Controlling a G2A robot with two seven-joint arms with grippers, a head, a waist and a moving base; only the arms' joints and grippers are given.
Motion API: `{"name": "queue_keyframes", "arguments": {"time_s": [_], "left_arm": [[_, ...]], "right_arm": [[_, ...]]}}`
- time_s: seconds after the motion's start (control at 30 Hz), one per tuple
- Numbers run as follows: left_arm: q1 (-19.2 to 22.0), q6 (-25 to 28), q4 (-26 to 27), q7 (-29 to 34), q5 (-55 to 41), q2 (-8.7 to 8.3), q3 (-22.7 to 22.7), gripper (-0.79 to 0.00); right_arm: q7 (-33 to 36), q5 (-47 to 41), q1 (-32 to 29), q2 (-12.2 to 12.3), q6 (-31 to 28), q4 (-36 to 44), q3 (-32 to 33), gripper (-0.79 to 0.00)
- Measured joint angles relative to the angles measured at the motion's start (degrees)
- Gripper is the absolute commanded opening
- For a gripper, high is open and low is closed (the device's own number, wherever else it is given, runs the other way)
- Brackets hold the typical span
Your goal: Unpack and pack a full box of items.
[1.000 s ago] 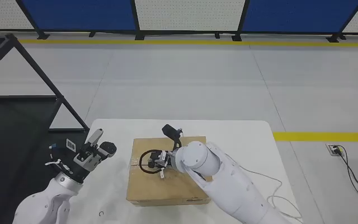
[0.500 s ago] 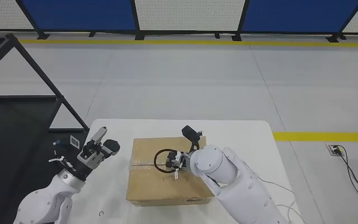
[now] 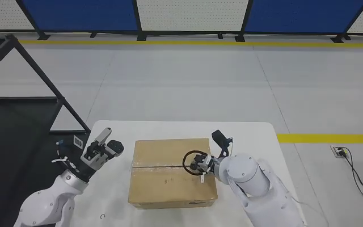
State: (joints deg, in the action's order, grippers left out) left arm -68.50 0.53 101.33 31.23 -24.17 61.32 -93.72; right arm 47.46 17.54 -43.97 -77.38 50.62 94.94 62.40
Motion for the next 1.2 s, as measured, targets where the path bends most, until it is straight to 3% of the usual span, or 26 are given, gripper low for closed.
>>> {"name": "queue_keyframes", "arguments": {"time_s": [0.63,1.2], "left_arm": [[1.4,-0.5,-0.2,0.5,1.1,-0.04,1.3,0.000],[2.1,-1.0,-0.5,0.7,1.5,-0.07,2.1,0.000]], "right_arm": [[-2.6,0.3,-9.5,3.0,1.0,7.8,10.6,-0.785],[-5.3,-2.1,-9.0,3.4,0.6,4.6,9.6,-0.785]]}}
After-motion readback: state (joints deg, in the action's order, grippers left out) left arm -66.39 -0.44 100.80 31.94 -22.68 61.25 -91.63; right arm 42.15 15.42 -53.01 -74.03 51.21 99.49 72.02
